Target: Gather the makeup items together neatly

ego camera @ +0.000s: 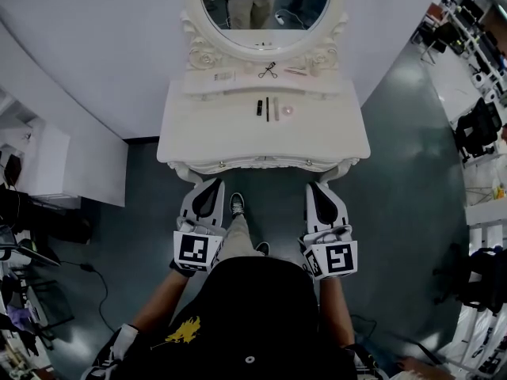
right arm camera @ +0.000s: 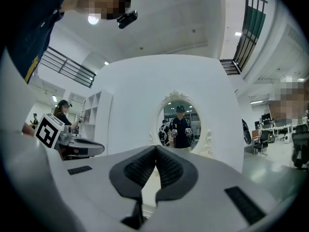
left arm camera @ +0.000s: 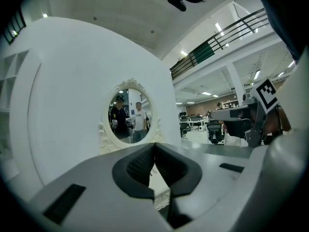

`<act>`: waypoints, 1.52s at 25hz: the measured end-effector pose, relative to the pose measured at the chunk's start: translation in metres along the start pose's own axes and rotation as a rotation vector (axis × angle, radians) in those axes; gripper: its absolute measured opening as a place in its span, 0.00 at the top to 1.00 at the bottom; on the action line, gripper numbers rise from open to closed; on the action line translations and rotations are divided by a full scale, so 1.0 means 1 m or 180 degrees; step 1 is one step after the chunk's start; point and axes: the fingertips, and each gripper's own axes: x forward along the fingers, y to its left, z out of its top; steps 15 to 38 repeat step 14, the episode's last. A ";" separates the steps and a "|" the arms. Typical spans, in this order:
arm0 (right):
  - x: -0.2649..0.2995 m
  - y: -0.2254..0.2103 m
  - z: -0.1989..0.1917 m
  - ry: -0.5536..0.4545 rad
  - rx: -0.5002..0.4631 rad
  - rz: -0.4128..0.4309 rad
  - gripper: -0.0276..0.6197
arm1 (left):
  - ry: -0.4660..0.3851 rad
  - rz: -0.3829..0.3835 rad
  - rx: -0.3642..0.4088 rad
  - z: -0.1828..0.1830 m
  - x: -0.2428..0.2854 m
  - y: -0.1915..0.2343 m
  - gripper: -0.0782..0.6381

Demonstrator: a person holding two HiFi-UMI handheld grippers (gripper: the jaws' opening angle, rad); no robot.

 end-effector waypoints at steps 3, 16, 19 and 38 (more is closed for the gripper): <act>-0.001 0.001 0.001 0.0000 0.0018 -0.0005 0.94 | -0.0014 0.0001 -0.0048 0.001 0.000 0.001 0.87; 0.000 0.000 0.000 -0.0007 0.0075 -0.0012 0.94 | 0.0025 -0.0054 0.0003 0.000 0.001 -0.003 0.87; 0.000 0.000 0.000 -0.0007 0.0075 -0.0012 0.94 | 0.0025 -0.0054 0.0003 0.000 0.001 -0.003 0.87; 0.000 0.000 0.000 -0.0007 0.0075 -0.0012 0.94 | 0.0025 -0.0054 0.0003 0.000 0.001 -0.003 0.87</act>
